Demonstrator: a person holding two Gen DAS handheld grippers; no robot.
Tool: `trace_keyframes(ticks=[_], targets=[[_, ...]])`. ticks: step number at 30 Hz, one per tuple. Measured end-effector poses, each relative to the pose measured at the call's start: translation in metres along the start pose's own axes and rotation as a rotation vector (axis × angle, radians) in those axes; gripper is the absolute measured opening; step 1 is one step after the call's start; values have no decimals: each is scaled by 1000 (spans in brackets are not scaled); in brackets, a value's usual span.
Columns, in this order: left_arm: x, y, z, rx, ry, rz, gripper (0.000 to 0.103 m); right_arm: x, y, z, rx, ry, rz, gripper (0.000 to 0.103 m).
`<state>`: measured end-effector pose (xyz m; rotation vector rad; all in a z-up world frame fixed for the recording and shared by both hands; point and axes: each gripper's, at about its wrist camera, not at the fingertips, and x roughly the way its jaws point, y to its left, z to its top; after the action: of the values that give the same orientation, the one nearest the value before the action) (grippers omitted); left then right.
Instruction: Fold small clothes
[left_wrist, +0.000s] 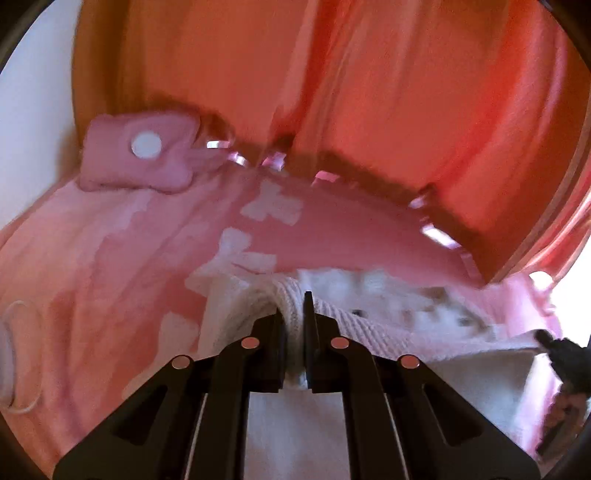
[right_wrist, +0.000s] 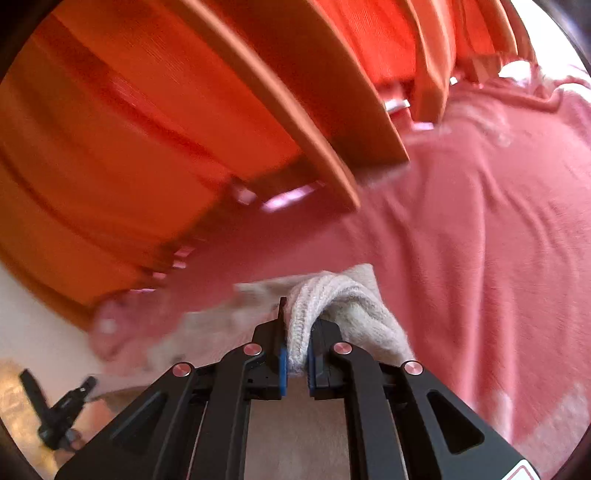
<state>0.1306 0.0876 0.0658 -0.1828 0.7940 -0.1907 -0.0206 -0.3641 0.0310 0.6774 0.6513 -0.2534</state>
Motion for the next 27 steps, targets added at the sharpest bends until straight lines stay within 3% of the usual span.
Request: trace_keyframes(ticks=[5,8,10,12,14,16,19,20,25,26,27], targets=[[56,15,-18,-66,79,28,7,39,-1,-4,-14,35,-64,11],[54,11,-14,-71,65,-4,11,27,-2,6,14,-11,20,17],[46,11,-11,-81,56,-35,13,14,-2,11,38,-45,62,30],[42,14,-8,-108,49,-78,17,4,-3,14,32,-104,26,48],[35,18,-6,-118,12,-68,42,-3,-1,15,-30,-144,-47,51],[28,19,-3,-110,-42,-39,55,-1,2,13,-97,-133,-109,51],[31,13,-2,-78,-15,-76,79,17,1,11,-141,-53,-116,54],[34,10,-3,-64,3,-74,81,24,2,10,-148,-18,-115,54],[68,-1,-16,-2,158,-30,79,52,3,2,-195,59,-161,54],[71,-1,-17,-2,163,-25,68,56,3,1,-203,69,-174,51],[72,-2,-16,8,160,-8,58,60,3,1,-212,78,-180,35]])
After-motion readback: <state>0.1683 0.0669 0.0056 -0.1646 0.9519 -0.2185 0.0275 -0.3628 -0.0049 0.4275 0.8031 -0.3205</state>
